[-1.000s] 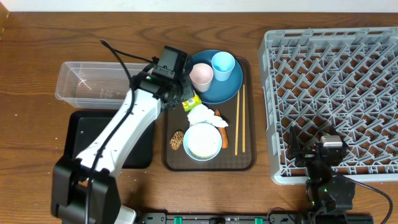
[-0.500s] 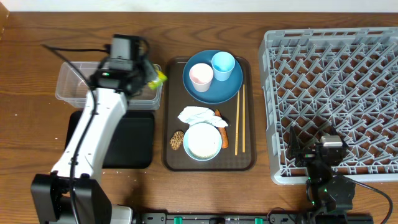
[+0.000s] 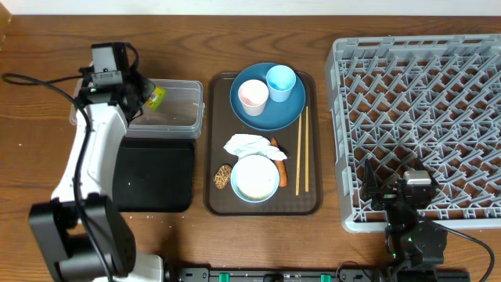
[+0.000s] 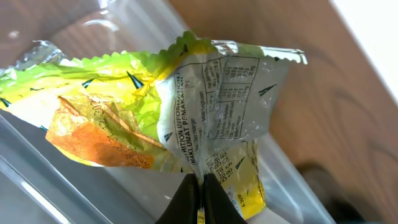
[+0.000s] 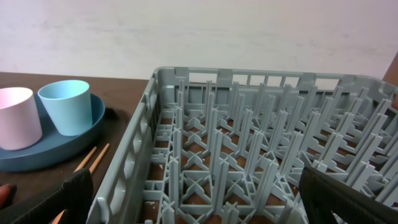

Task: Sort waste into correct bins and load items into the dishwasher rack
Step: 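Carry the wrapper left and release it into the clear bin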

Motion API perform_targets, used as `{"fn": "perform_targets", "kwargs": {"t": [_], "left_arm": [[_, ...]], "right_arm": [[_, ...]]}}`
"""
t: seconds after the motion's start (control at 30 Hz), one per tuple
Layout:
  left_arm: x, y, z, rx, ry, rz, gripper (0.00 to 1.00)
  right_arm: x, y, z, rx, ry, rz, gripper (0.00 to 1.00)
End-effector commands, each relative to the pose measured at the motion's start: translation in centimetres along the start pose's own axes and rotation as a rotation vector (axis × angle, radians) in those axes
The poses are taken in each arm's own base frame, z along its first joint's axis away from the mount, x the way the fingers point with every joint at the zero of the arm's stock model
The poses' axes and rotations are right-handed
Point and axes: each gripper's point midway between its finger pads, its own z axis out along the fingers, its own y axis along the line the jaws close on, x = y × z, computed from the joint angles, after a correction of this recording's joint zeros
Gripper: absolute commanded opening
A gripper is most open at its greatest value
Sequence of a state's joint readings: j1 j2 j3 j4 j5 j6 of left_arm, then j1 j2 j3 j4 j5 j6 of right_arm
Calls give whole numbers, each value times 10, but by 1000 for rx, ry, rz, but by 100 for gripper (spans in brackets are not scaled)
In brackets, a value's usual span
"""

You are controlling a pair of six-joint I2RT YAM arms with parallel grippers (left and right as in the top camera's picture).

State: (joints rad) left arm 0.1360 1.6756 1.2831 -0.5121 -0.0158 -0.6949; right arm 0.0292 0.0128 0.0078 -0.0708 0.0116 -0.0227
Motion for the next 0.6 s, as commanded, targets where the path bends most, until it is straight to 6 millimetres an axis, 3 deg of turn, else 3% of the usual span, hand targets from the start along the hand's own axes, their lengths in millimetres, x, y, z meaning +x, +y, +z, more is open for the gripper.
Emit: {"fn": "perform_targets", "kwargs": {"t": [0.0, 0.3, 0.4, 0.57], "left_arm": [[0, 17, 15, -58, 9, -46, 6], [3, 22, 21, -74, 23, -31, 7], [5, 24, 21, -81, 33, 8, 33], [7, 26, 20, -90, 46, 46, 37]], "right_arm": [[1, -1, 0, 3, 2, -8, 99], [1, -1, 0, 3, 2, -8, 99], [1, -1, 0, 3, 2, -8, 99], [1, -1, 0, 3, 2, -8, 99]]}}
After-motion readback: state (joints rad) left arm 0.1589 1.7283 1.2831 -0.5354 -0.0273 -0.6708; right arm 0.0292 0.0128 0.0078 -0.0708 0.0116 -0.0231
